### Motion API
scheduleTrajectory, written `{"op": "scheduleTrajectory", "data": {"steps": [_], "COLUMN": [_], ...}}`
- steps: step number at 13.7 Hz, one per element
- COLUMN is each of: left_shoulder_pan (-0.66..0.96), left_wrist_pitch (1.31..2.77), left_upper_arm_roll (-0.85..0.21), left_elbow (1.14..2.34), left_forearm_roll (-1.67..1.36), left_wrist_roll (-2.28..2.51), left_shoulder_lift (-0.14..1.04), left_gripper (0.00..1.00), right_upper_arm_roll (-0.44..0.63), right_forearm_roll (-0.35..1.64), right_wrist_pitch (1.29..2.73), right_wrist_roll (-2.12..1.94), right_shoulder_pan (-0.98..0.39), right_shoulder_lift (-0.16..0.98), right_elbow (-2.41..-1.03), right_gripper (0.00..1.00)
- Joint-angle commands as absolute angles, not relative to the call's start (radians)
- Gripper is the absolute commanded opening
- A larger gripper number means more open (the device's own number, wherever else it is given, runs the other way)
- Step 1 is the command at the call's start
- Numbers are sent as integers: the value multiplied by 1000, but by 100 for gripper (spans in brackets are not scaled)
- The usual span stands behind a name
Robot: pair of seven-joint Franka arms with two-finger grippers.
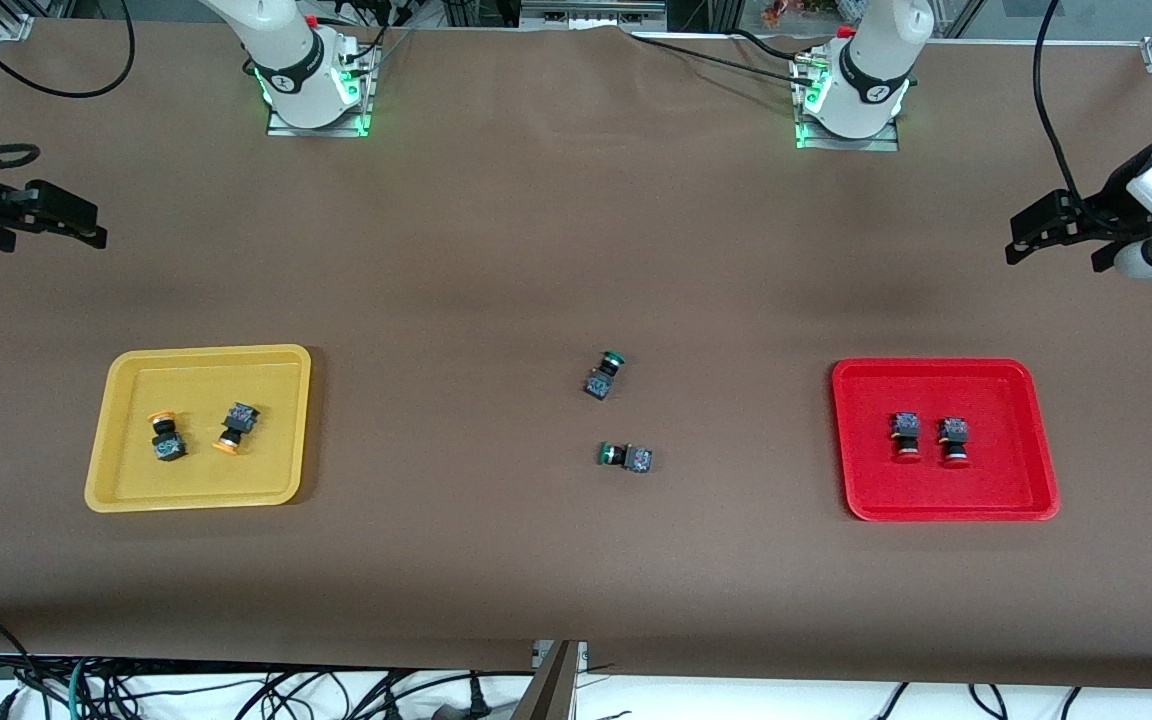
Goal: Place red and yellow buttons in trays
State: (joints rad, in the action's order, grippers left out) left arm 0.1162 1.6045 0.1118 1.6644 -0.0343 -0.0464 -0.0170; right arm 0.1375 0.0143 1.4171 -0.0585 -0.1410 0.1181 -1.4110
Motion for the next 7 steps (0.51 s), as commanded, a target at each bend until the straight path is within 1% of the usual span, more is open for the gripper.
{"op": "scheduleTrajectory", "data": {"steps": [1, 4, 7], "left_shoulder_pan": [132, 130, 132], "left_wrist_pitch": [1559, 1559, 1559], "left_upper_arm_roll": [121, 121, 120], "left_elbow": [1649, 1651, 1649], "left_forearm_roll": [-11, 3, 5], "left_wrist_roll": [-52, -74, -74], "left_shoulder_lift": [-14, -12, -3], "left_gripper": [100, 100, 100], "right_upper_arm_roll": [106, 103, 103], "right_forearm_roll": [14, 5, 5], "right_wrist_pitch": [1437, 1427, 1430], "right_wrist_roll": [-64, -66, -67], "right_shoulder_pan": [-133, -140, -135], "right_shoulder_lift": [87, 123, 132], "right_elbow": [-1450, -1424, -1413], "right_gripper": [100, 100, 100]}}
